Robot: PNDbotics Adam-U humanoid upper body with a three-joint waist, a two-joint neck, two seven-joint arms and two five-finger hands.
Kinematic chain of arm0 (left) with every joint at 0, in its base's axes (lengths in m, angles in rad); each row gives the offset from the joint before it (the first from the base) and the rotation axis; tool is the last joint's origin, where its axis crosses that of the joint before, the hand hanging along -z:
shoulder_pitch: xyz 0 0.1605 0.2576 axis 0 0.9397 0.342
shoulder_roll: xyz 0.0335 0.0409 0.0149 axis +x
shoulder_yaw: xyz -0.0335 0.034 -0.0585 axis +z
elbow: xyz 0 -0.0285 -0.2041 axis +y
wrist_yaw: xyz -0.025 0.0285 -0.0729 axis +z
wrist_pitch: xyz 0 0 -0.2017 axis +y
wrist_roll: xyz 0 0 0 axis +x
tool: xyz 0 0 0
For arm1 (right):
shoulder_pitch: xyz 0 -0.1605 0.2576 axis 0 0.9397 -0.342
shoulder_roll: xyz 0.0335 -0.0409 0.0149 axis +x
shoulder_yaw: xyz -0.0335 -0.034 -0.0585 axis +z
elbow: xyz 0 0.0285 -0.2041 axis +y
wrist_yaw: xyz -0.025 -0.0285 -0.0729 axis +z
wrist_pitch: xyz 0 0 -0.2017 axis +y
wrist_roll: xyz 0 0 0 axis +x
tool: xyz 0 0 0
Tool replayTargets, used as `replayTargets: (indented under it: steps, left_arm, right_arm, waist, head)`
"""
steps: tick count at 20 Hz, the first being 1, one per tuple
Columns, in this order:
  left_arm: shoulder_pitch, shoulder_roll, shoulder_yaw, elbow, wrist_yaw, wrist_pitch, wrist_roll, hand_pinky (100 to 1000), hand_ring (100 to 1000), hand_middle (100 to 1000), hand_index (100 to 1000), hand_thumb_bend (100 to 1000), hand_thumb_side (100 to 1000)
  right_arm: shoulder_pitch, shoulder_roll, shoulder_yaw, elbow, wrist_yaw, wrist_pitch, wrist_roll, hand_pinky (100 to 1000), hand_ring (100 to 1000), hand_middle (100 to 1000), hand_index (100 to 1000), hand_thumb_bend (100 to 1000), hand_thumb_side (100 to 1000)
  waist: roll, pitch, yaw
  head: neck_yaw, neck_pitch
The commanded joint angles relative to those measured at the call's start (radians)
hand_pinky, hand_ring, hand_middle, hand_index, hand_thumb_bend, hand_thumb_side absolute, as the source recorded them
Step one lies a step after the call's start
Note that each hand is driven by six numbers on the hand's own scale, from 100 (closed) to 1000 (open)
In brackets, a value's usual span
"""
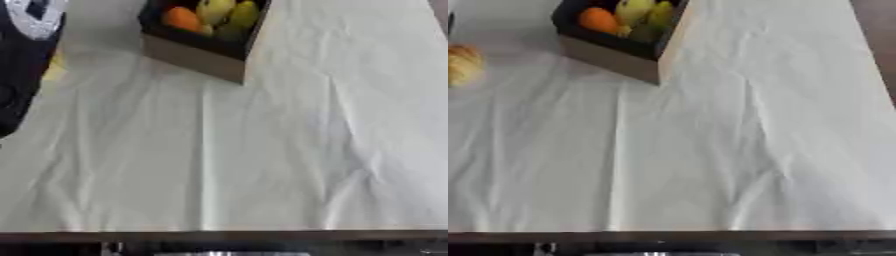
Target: Pick up objects on the table and place them in the box.
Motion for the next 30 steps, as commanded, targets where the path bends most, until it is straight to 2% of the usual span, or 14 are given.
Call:
replayTargets:
  steps: [1, 2, 3, 4, 6, 12, 18, 24, 28, 29, 30]
  left_arm:
    - [-0.031, -0.027, 0.028, 0.087, -0.057, -0.020, 0.051, 737, 783, 736, 772, 352, 100]
    - [-0.030, -0.033, 0.032, 0.104, -0.066, -0.029, 0.056, 797, 849, 806, 885, 408, 100]
    - [-0.030, -0.036, 0.035, 0.113, -0.073, -0.039, 0.056, 836, 880, 840, 939, 435, 220]
    - [-0.031, -0.037, 0.040, 0.115, -0.076, -0.045, 0.056, 873, 910, 874, 993, 489, 480]
    - [-0.032, -0.035, 0.052, 0.107, -0.073, -0.043, 0.060, 887, 928, 891, 1000, 493, 558]
    - [-0.033, 0.006, 0.077, 0.023, -0.007, 0.005, 0.073, 848, 898, 853, 952, 428, 506]
    - [0.006, 0.186, 0.110, -0.026, 0.038, 0.063, 0.024, 859, 907, 853, 935, 451, 440]
    - [0.169, 0.423, 0.090, -0.150, 0.231, 0.059, -0.068, 859, 907, 849, 933, 464, 458]
    - [0.207, 0.466, 0.081, -0.211, 0.285, 0.092, -0.094, 859, 907, 849, 933, 464, 458]
    - [0.214, 0.473, 0.075, -0.211, 0.285, 0.099, -0.100, 868, 912, 847, 924, 509, 454]
    - [0.230, 0.490, 0.064, -0.199, 0.278, 0.111, -0.110, 867, 911, 845, 922, 512, 450]
  right_arm:
    - [-0.017, -0.017, -0.009, -0.015, -0.004, -0.004, 0.001, 822, 716, 668, 780, 100, 596]
    - [-0.017, -0.017, -0.010, -0.015, -0.004, -0.004, 0.000, 822, 715, 668, 780, 100, 597]
    - [-0.016, -0.017, -0.010, -0.015, -0.004, -0.003, 0.000, 822, 715, 667, 780, 100, 598]
    - [-0.015, -0.017, -0.010, -0.015, -0.004, -0.002, 0.000, 822, 715, 667, 779, 100, 599]
    - [-0.012, -0.017, -0.010, -0.015, -0.005, -0.001, 0.000, 823, 714, 666, 779, 100, 598]
    - [-0.006, -0.018, -0.010, -0.015, -0.005, 0.002, -0.001, 823, 715, 666, 779, 100, 601]
    - [0.017, -0.034, -0.017, -0.015, 0.000, 0.005, -0.008, 823, 715, 666, 779, 100, 602]
    - [0.039, -0.044, -0.024, -0.015, 0.001, 0.008, -0.018, 824, 715, 665, 779, 100, 609]
    - [0.039, -0.044, -0.024, -0.015, 0.000, 0.007, -0.019, 824, 715, 665, 779, 100, 609]
    - [0.042, -0.045, -0.026, -0.015, 0.000, 0.009, -0.019, 825, 714, 665, 779, 100, 616]
    - [0.049, -0.046, -0.029, -0.015, 0.000, 0.011, -0.022, 825, 714, 665, 779, 100, 617]
  waist:
    - [-0.014, -0.009, -0.003]
    - [-0.013, -0.008, -0.005]
    - [-0.013, -0.008, -0.005]
    - [-0.013, -0.008, -0.006]
    - [-0.011, -0.009, -0.006]
    - [-0.008, -0.015, 0.000]
    - [0.008, -0.026, 0.018]
    - [0.020, -0.029, 0.034]
    - [0.022, -0.030, 0.033]
    - [0.022, -0.028, 0.038]
    - [0.021, -0.029, 0.048]
  head:
    - [0.010, -0.014]
    - [0.011, -0.015]
    - [0.011, -0.016]
    - [0.011, -0.015]
    - [0.010, -0.015]
    - [0.006, -0.011]
    - [-0.011, 0.004]
    - [-0.027, 0.006]
    - [-0.026, 0.007]
    - [-0.029, 0.007]
    - [-0.033, 0.007]
